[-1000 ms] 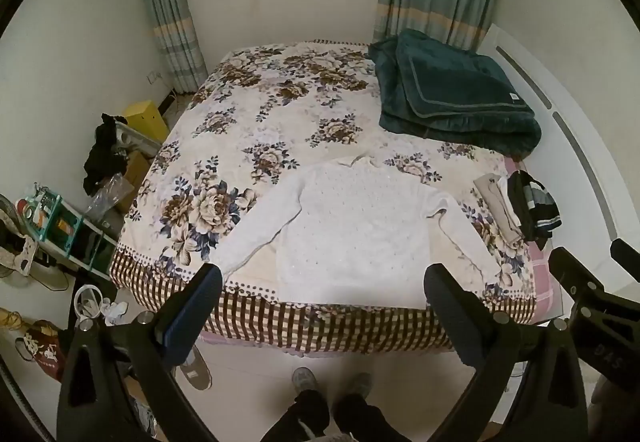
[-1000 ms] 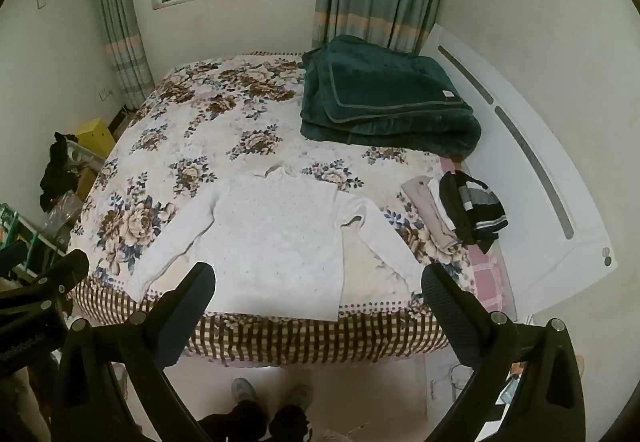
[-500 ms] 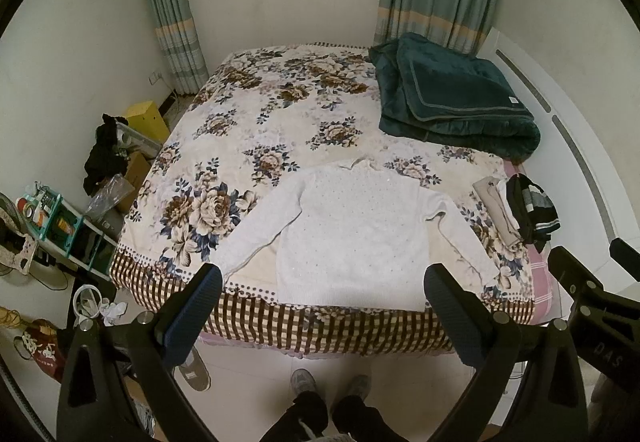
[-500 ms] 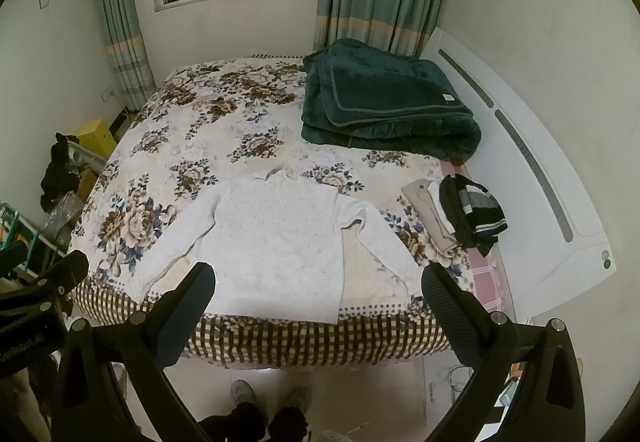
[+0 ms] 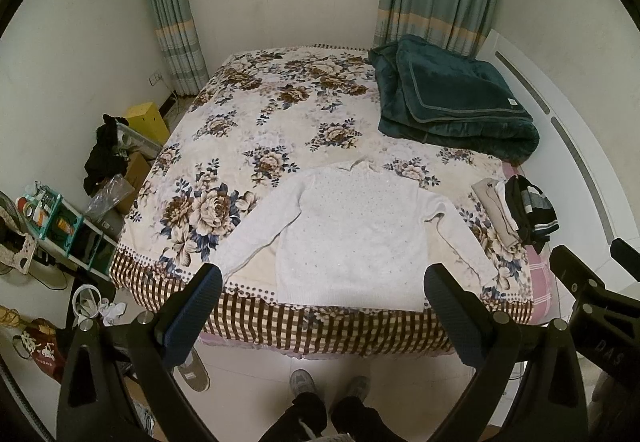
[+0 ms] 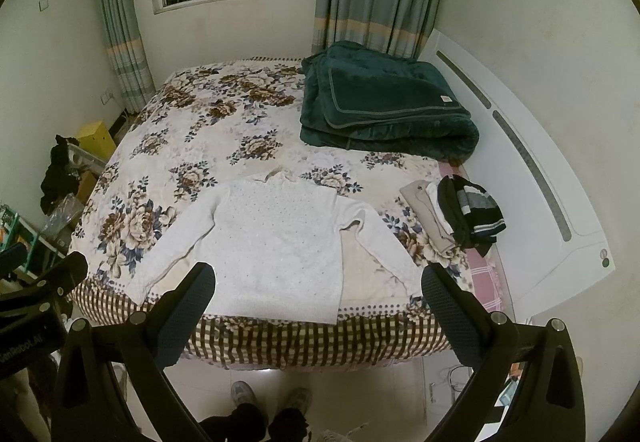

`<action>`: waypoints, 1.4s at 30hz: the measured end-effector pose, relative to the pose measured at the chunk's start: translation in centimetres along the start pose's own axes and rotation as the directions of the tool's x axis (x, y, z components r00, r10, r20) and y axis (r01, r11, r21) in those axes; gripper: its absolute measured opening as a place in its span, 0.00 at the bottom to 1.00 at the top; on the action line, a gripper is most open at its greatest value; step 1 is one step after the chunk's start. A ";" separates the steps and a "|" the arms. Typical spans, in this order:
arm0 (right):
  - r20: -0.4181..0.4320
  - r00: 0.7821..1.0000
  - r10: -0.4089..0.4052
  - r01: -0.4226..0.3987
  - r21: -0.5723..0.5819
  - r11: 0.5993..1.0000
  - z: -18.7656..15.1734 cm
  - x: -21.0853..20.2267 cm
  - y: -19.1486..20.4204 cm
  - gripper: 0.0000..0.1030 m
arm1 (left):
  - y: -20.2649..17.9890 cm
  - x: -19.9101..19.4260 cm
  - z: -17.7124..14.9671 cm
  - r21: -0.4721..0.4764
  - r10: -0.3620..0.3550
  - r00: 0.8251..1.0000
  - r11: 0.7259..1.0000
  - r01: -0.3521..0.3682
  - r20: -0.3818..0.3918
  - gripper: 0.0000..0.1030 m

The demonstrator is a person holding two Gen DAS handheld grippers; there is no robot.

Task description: Fold small clothes

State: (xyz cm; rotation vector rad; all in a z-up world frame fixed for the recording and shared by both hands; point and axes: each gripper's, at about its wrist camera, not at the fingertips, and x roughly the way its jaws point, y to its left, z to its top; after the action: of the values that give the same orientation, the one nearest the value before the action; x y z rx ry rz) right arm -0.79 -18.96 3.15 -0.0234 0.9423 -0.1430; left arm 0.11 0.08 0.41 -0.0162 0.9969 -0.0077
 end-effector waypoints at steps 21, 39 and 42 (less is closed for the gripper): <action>0.011 1.000 -0.001 0.001 0.000 1.000 0.5 -0.9 0.2 1.00 | -0.3 0.0 0.5 -0.002 -0.003 1.000 1.000 0.003 0.007 1.00; 0.016 1.000 0.000 0.000 0.000 1.000 0.0 -0.9 0.1 1.00 | -0.2 -0.1 0.4 -0.004 -0.005 1.000 1.000 0.006 0.013 1.00; 0.014 1.000 0.002 -0.002 -0.002 1.000 2.1 -2.2 -0.2 1.00 | -0.3 -0.1 0.6 -0.005 -0.006 1.000 1.000 0.006 0.012 1.00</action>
State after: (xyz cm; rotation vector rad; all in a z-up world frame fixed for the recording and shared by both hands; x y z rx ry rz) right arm -0.35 -18.99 6.15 -0.0254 0.9281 -0.1400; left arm 0.53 -0.17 0.85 -0.0236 0.9847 -0.0108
